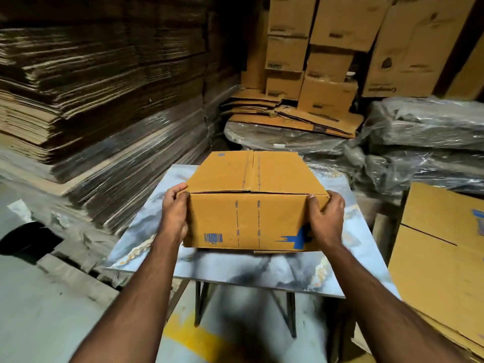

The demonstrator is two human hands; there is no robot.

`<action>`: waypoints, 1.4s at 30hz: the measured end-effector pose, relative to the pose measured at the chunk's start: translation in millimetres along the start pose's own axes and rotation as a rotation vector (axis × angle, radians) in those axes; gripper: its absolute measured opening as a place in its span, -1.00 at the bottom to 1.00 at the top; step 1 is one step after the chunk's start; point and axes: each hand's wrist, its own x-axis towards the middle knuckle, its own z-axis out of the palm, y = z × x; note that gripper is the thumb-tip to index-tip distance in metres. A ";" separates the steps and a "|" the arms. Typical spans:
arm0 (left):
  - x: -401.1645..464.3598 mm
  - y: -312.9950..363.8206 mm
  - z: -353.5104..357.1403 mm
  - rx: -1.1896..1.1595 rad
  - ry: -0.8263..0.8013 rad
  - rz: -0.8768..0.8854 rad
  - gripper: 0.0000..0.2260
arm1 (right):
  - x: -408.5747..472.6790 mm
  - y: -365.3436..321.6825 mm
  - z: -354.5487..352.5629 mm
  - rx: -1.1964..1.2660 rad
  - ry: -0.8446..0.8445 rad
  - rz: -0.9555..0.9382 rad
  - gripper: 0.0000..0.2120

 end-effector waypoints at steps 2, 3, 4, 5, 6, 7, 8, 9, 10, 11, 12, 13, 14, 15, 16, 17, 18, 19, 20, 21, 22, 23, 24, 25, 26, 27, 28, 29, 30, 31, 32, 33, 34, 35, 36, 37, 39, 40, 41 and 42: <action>14.2 -3.9 -0.5 0.043 -0.069 -0.004 -0.78 | 9.9 -3.1 10.0 -0.029 0.058 0.008 -0.41; 22.6 -6.6 -0.8 0.079 -0.102 0.005 -0.76 | 15.1 -4.1 15.3 -0.055 0.078 0.017 -0.45; 31.5 -8.9 -1.9 0.141 -0.132 0.017 -0.74 | 20.1 -4.6 20.7 -0.087 0.083 0.042 -0.50; 40.5 -11.5 -2.2 0.210 -0.167 0.034 -0.72 | 24.9 -3.8 26.5 -0.127 0.077 0.077 -0.54; 50.4 -15.6 -3.0 0.298 -0.212 0.047 -0.69 | 29.2 -0.3 32.6 -0.172 0.051 0.118 -0.56; 59.1 -20.8 -3.9 0.388 -0.274 0.049 -0.67 | 32.5 6.1 38.9 -0.215 0.003 0.161 -0.56; 65.9 -26.5 -4.8 0.480 -0.342 0.040 -0.65 | 34.6 13.2 44.8 -0.258 -0.063 0.205 -0.54; 71.8 -33.9 -6.3 0.578 -0.422 0.036 -0.65 | 35.4 21.0 50.7 -0.309 -0.136 0.249 -0.51; 76.3 -41.5 -7.8 0.692 -0.491 0.053 -0.65 | 35.2 28.5 55.5 -0.365 -0.202 0.291 -0.48; 80.1 -49.4 -9.8 0.802 -0.530 0.090 -0.65 | 33.8 35.1 59.2 -0.414 -0.242 0.315 -0.46; 82.6 -55.3 -11.3 0.889 -0.544 0.133 -0.64 | 31.7 40.0 61.6 -0.445 -0.254 0.318 -0.46; 86.7 -59.1 -12.3 0.935 -0.548 0.157 -0.61 | 29.6 43.8 63.2 -0.457 -0.242 0.300 -0.46; 90.4 -58.8 -11.1 0.961 -0.552 0.159 -0.55 | 28.5 46.8 64.6 -0.460 -0.221 0.275 -0.47; 96.5 -59.0 -9.3 0.985 -0.566 0.170 -0.53 | 28.7 50.3 66.8 -0.463 -0.199 0.250 -0.49; 104.5 -59.6 -6.5 1.021 -0.594 0.186 -0.55 | 30.1 52.9 68.5 -0.474 -0.186 0.236 -0.50; 109.8 -58.3 -2.7 1.057 -0.627 0.211 -0.60 | 32.1 54.9 69.7 -0.486 -0.183 0.227 -0.50; 113.9 -56.4 1.4 1.086 -0.646 0.235 -0.62 | 35.0 56.2 71.1 -0.495 -0.186 0.226 -0.49; 118.3 -56.4 6.0 1.102 -0.655 0.258 -0.62 | 38.9 57.7 71.7 -0.499 -0.190 0.222 -0.48; 119.8 -55.1 10.6 1.118 -0.648 0.273 -0.62 | 43.5 57.4 72.0 -0.505 -0.197 0.225 -0.48; 121.9 -55.6 14.6 1.136 -0.635 0.273 -0.63 | 49.4 58.0 72.7 -0.512 -0.205 0.227 -0.48; 121.5 -54.5 18.6 1.160 -0.625 0.275 -0.63 | 54.7 58.0 72.8 -0.519 -0.212 0.236 -0.48; 121.8 -54.7 22.6 1.184 -0.615 0.268 -0.62 | 60.7 61.1 72.9 -0.520 -0.216 0.242 -0.51; 119.7 -52.2 27.9 1.231 -0.601 0.256 -0.61 | 64.6 63.1 72.5 -0.516 -0.218 0.245 -0.56; 117.1 -49.1 33.4 1.303 -0.589 0.245 -0.59 | 65.2 67.1 72.0 -0.496 -0.212 0.236 -0.59; 112.0 -42.9 41.1 1.409 -0.576 0.261 -0.60 | 64.5 74.4 71.0 -0.434 -0.191 0.243 -0.61; 108.2 -37.9 51.3 1.497 -0.561 0.320 -0.64 | 61.3 78.7 69.7 -0.310 -0.153 0.268 -0.61; 103.4 -33.4 62.4 1.538 -0.554 0.402 -0.67 | 56.0 79.7 66.9 -0.118 -0.101 0.344 -0.59; 97.6 -31.4 73.7 1.531 -0.558 0.473 -0.69 | 50.3 80.7 62.5 0.088 -0.027 0.454 -0.58; 89.1 -29.9 85.6 1.480 -0.576 0.510 -0.69 | 45.4 84.8 58.1 0.275 0.037 0.588 -0.56; 80.8 -31.5 97.2 1.421 -0.612 0.524 -0.68 | 41.4 91.9 52.8 0.396 0.069 0.705 -0.52; 72.1 -34.3 108.4 1.374 -0.655 0.532 -0.66 | 38.1 102.7 48.0 0.450 0.074 0.798 -0.45; 64.5 -39.3 118.9 1.357 -0.698 0.544 -0.63 | 34.7 111.7 44.8 0.466 0.066 0.864 -0.39; 57.4 -45.1 128.6 1.370 -0.735 0.580 -0.60 | 31.4 119.9 43.7 0.466 0.062 0.907 -0.35; 53.4 -52.7 135.9 1.401 -0.769 0.630 -0.53 | 28.7 124.7 44.6 0.455 0.063 0.937 -0.33; 51.4 -60.2 141.1 1.451 -0.803 0.655 -0.43 | 27.1 130.2 47.1 0.465 0.062 0.966 -0.32; 52.3 -68.4 143.7 1.513 -0.835 0.635 -0.32 | 24.8 130.8 49.6 0.485 0.053 1.000 -0.32; 57.7 -84.2 142.7 1.647 -0.881 0.515 -0.07 | 21.3 130.6 54.8 0.517 0.020 1.053 -0.31; 59.4 -91.1 140.2 1.713 -0.893 0.492 0.02 | 20.3 131.3 57.8 0.527 0.010 1.064 -0.29; 60.1 -96.3 137.8 1.768 -0.897 0.510 0.07 | 19.4 130.8 60.8 0.539 -0.006 1.067 -0.26; 60.4 -99.5 136.8 1.792 -0.895 0.535 0.08 | 19.3 133.3 63.3 0.544 -0.016 1.062 -0.24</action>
